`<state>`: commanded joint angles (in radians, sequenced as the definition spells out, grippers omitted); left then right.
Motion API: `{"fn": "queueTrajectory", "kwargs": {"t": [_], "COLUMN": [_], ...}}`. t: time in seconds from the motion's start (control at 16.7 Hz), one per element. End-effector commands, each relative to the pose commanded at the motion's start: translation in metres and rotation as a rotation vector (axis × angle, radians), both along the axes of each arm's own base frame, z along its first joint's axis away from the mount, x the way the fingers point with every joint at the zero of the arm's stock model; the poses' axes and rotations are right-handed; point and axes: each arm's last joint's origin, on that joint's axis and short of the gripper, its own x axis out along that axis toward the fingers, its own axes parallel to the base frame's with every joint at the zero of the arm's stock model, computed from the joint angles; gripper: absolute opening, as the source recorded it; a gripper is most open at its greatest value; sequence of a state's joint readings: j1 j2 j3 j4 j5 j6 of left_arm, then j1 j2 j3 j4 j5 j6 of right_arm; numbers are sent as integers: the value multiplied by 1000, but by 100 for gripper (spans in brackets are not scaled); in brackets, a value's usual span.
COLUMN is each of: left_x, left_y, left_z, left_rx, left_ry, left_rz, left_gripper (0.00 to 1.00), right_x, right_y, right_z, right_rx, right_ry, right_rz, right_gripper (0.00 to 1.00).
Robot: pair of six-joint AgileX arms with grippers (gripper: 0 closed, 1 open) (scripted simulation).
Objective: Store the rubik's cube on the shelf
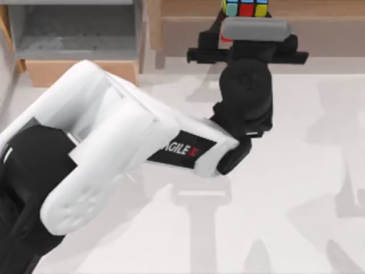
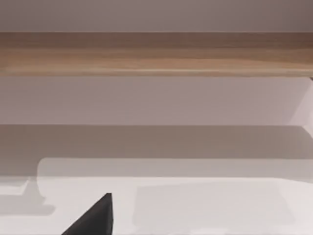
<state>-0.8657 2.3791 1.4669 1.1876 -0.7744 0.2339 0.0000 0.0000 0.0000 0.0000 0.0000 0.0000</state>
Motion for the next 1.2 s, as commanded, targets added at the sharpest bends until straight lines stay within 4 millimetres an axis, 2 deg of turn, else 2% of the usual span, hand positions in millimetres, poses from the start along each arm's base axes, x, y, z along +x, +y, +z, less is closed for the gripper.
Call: {"fn": "queueTrajectory", "kwargs": {"t": [0.18, 0.6, 0.78, 1.2], "left_x": [1, 2, 19, 79], "left_y": [3, 1, -3, -2], "left_z": [-4, -1, 5, 12], "left_rx": [-29, -32, -42, -40], "left_ry": [-16, -21, -31, -31], "left_rz": [22, 18, 18, 21], "left_gripper": [0, 0, 0, 0], "right_x": [0, 0, 0, 0], "right_y": [0, 0, 0, 0], "right_z": [0, 0, 0, 0], "right_rx": [0, 0, 0, 0], "right_ry": [0, 0, 0, 0], "right_rz": [0, 0, 0, 0], "right_gripper": [100, 100, 100, 100]}}
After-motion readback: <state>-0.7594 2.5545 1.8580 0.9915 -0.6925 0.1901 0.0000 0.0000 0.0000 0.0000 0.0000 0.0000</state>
